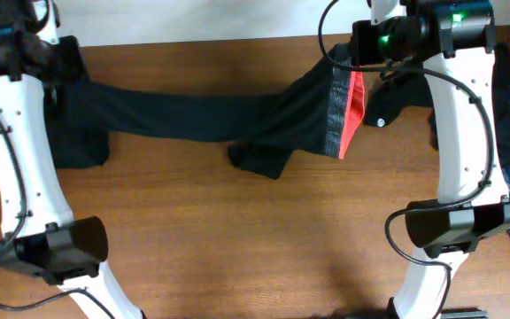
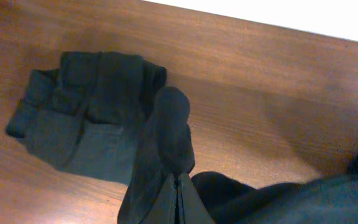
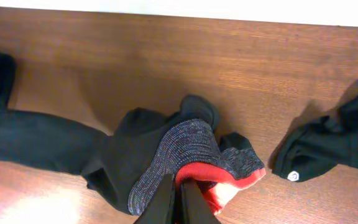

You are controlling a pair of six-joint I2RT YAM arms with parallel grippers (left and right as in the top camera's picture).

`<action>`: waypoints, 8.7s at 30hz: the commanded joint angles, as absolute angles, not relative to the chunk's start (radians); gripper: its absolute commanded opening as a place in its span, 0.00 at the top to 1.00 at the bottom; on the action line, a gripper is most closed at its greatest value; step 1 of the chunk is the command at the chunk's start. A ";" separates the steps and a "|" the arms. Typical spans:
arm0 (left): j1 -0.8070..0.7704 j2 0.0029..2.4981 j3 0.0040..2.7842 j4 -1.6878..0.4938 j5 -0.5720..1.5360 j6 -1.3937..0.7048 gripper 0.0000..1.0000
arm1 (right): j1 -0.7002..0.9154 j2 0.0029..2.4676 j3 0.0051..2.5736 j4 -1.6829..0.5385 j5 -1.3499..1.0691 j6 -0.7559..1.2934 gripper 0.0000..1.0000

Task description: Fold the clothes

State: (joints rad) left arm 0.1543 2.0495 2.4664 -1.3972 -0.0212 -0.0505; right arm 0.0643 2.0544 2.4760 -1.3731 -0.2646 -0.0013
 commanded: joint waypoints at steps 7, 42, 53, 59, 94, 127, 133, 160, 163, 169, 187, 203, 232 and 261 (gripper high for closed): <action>0.096 2.145 2.481 -1.371 -0.014 -0.056 0.99 | -0.021 2.119 2.487 -1.290 -0.281 -0.022 0.96; -0.183 2.210 2.555 -1.582 0.080 0.033 0.11 | -0.041 2.086 2.486 -1.390 -0.280 -0.052 0.01; -0.266 2.210 2.142 -1.448 0.220 -0.007 0.24 | -0.048 2.086 2.486 -1.400 -0.280 -0.052 0.01; -0.347 2.210 2.005 -1.285 0.225 0.021 0.24 | -0.048 2.086 2.486 -1.401 -0.281 -0.052 0.01; -0.339 2.213 1.716 -0.927 0.259 -0.101 0.61 | -0.047 2.086 2.486 -1.411 -0.281 -0.052 0.01; -0.184 1.808 1.956 -1.468 0.017 -0.120 1.00 | -0.046 2.086 2.486 -1.461 -0.281 -0.070 0.01; -0.184 1.814 1.914 -1.557 0.015 -0.120 0.96 | -0.046 2.086 2.482 -1.472 -0.281 -0.070 0.01; -0.187 1.801 1.913 -1.230 0.010 -0.105 0.31 | 0.089 2.090 1.772 -1.031 -0.434 -0.006 0.33; -0.187 1.801 1.913 -1.230 0.010 -0.104 0.31 | 0.084 2.090 1.745 -1.012 -0.434 -0.006 0.33; -0.187 1.801 1.913 -1.230 0.010 -0.104 0.31 | 0.092 2.091 1.684 -0.926 -0.434 0.010 0.34; -0.187 1.801 1.913 -1.226 -0.001 -0.100 0.31 | 0.093 2.138 1.580 -0.743 -0.438 0.028 0.54; -0.187 1.801 1.913 -1.197 -0.001 -0.100 0.31 | 0.072 2.006 1.850 -0.923 -0.438 -0.012 0.96; -0.248 1.787 1.913 -1.176 0.082 -0.067 0.34 | 0.072 1.803 2.328 -1.243 -0.434 -0.047 0.96; -0.280 2.038 1.911 -1.173 0.184 0.048 0.44 | 0.072 1.706 2.384 -1.185 -0.310 -0.017 0.96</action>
State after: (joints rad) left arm -0.2775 2.0529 1.9072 -1.1820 0.1383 0.0196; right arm 0.0761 1.7382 2.3226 -1.2015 -0.3367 -0.0254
